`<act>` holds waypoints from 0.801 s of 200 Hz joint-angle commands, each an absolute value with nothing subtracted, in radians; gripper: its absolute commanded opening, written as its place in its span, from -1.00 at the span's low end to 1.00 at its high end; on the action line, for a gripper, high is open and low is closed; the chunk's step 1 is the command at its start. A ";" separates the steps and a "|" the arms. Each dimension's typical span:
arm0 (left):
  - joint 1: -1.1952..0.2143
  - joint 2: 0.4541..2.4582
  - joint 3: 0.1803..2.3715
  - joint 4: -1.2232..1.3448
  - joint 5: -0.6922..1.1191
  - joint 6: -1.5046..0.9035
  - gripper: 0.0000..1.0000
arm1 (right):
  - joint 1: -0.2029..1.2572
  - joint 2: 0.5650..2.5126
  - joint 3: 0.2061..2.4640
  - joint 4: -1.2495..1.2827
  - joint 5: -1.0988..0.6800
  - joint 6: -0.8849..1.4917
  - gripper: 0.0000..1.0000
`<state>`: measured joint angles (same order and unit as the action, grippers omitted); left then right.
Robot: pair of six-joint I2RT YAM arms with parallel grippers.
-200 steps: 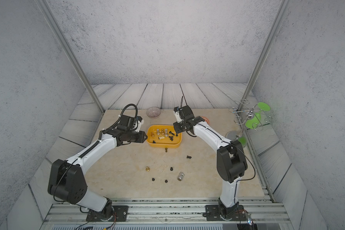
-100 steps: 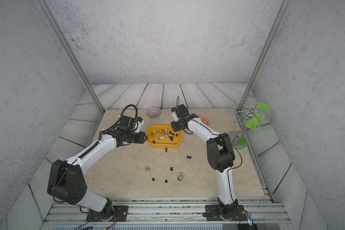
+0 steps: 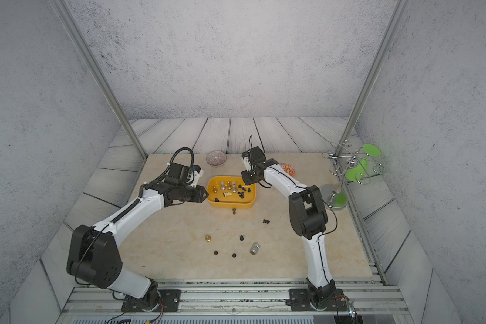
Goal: Put the chess pieces into the storage box
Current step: Place the chess piece in the storage box.
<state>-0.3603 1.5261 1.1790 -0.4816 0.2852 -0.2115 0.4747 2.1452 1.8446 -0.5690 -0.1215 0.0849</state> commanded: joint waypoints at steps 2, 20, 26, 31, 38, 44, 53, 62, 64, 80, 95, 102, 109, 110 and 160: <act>-0.354 1.509 1.177 -0.491 0.295 -0.222 -0.31 | 0.469 2.195 1.869 -0.584 -0.133 0.083 -0.58; -0.354 1.510 1.177 -0.491 0.296 -0.221 -0.31 | 0.469 2.194 1.874 -0.587 -0.135 0.083 -0.54; -0.354 1.510 1.177 -0.491 0.296 -0.221 -0.31 | 0.469 2.193 1.875 -0.588 -0.135 0.083 -0.53; -0.354 1.510 1.177 -0.492 0.296 -0.222 -0.31 | 0.469 2.193 1.876 -0.588 -0.135 0.083 -0.52; -0.354 1.510 1.176 -0.492 0.296 -0.221 -0.31 | 0.469 2.192 1.878 -0.590 -0.135 0.083 -0.52; -0.354 1.510 1.176 -0.494 0.296 -0.222 -0.31 | 0.469 2.189 1.878 -0.591 -0.135 0.083 -0.51; -0.354 1.510 1.176 -0.494 0.296 -0.221 -0.31 | 0.468 2.185 1.878 -0.591 -0.136 0.084 -0.51; -0.354 1.510 1.174 -0.493 0.296 -0.222 -0.31 | 0.467 2.181 1.875 -0.591 -0.137 0.084 -0.50; -0.354 1.510 1.174 -0.494 0.297 -0.221 -0.31 | 0.467 2.179 1.875 -0.591 -0.137 0.086 -0.50; -0.354 1.511 1.172 -0.497 0.300 -0.221 -0.31 | 0.466 2.167 1.869 -0.591 -0.139 0.089 -0.49; -0.356 1.509 1.171 -0.498 0.304 -0.221 -0.31 | 0.464 2.150 1.856 -0.585 -0.142 0.094 -0.48; -0.356 1.510 1.170 -0.498 0.305 -0.221 -0.31 | 0.463 2.140 1.848 -0.582 -0.144 0.094 -0.49; -0.356 1.509 1.168 -0.498 0.307 -0.221 -0.31 | 0.463 2.132 1.842 -0.580 -0.146 0.096 -0.48; -0.356 1.509 1.168 -0.498 0.307 -0.221 -0.31 | 0.463 2.132 1.841 -0.580 -0.146 0.096 -0.48; -0.363 1.510 1.165 -0.503 0.304 -0.216 -0.31 | 0.462 2.063 1.785 -0.573 -0.153 0.101 -0.47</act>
<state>-0.3607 1.5261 1.1786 -0.4892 0.3008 -0.2157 0.4671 2.1418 1.8202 -0.5697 -0.1371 0.0917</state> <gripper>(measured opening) 0.345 0.261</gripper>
